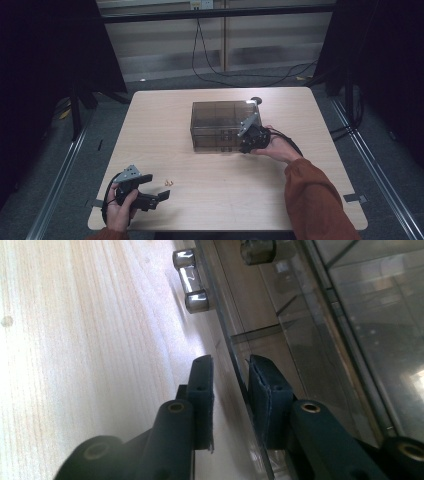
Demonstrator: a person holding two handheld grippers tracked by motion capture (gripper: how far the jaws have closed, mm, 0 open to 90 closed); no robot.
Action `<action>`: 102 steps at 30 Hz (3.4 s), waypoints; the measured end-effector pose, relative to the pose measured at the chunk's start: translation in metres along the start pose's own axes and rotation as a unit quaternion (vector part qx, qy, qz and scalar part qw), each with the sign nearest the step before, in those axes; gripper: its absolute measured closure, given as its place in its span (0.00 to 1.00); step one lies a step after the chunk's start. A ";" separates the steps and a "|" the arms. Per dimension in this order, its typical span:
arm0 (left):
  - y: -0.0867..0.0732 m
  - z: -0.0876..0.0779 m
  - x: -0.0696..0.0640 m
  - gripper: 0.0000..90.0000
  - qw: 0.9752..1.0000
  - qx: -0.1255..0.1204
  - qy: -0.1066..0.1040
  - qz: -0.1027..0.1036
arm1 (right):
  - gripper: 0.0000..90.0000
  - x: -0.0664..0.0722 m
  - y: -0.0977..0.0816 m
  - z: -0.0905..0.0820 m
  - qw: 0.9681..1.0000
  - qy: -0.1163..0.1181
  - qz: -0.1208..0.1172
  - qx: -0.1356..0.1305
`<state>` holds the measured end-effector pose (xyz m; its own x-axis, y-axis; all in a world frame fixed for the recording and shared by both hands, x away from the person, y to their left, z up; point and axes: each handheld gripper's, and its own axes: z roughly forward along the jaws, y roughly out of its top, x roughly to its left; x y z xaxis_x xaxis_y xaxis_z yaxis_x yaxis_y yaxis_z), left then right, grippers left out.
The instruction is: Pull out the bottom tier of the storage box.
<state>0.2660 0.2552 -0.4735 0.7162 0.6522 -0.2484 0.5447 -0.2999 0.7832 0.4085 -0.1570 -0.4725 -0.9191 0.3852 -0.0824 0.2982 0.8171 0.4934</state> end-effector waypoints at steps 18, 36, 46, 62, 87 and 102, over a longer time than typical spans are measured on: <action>0.000 0.000 0.001 0.03 1.000 0.002 -0.002 0.001 | 0.90 0.001 -0.002 -0.003 1.000 0.004 -0.025 0.006; 0.000 -0.001 0.001 0.03 1.000 -0.001 0.002 -0.001 | 0.93 0.013 -0.001 -0.007 0.999 0.018 -0.040 0.024; 0.000 -0.001 0.001 0.03 1.000 -0.001 0.000 -0.002 | 0.94 0.021 -0.002 -0.008 0.998 0.029 -0.046 0.027; 0.000 0.000 0.001 0.03 1.000 0.002 0.001 0.000 | 0.96 0.030 -0.004 -0.010 0.997 0.048 -0.054 0.032; 0.000 0.000 0.001 0.03 1.000 0.003 0.001 0.000 | 0.97 0.045 -0.010 -0.016 0.994 0.063 -0.077 0.037; -0.001 0.000 0.001 0.03 1.000 0.003 0.001 -0.001 | 0.97 0.048 -0.012 -0.016 0.995 0.064 -0.066 0.031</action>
<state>0.2666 0.2560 -0.4743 0.7148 0.6535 -0.2489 0.5487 -0.3034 0.7790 0.3566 -0.1552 -0.4683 -0.9753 0.2185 -0.0309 0.1842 0.8832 0.4312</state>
